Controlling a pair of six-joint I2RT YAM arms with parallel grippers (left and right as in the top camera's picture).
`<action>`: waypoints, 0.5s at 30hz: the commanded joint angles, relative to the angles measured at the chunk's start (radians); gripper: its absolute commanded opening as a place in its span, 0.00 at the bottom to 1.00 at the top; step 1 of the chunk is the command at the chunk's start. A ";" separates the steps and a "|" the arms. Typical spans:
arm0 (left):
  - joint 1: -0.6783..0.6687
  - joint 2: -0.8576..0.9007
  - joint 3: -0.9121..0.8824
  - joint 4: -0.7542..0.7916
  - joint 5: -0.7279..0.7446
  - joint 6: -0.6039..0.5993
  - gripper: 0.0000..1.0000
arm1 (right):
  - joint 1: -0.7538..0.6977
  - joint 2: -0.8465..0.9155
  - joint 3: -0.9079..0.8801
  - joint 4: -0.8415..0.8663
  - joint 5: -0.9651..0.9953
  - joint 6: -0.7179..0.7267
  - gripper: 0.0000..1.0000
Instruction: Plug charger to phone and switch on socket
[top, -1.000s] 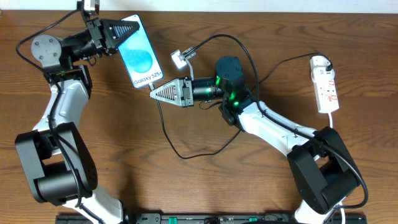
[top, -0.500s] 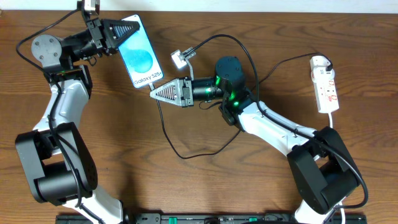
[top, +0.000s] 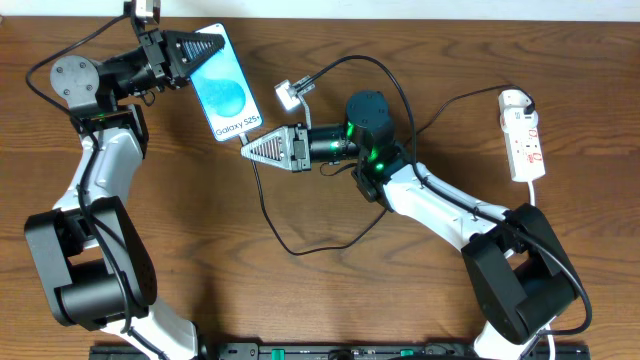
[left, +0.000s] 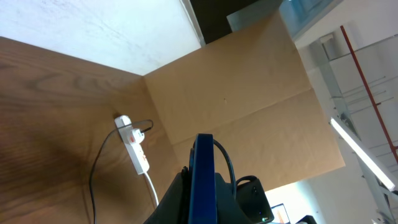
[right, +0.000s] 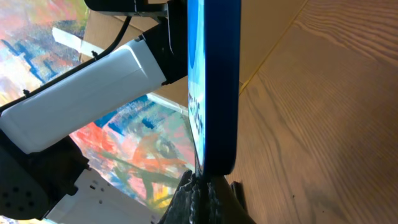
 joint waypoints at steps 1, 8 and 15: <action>-0.012 -0.027 0.013 0.009 0.085 -0.002 0.07 | -0.016 0.006 0.011 0.010 0.122 0.011 0.01; -0.012 -0.027 0.013 0.009 0.085 -0.002 0.07 | -0.027 0.006 0.011 0.010 0.131 0.031 0.01; -0.012 -0.027 0.013 0.009 0.085 -0.002 0.08 | -0.028 0.006 0.011 0.041 0.134 0.049 0.01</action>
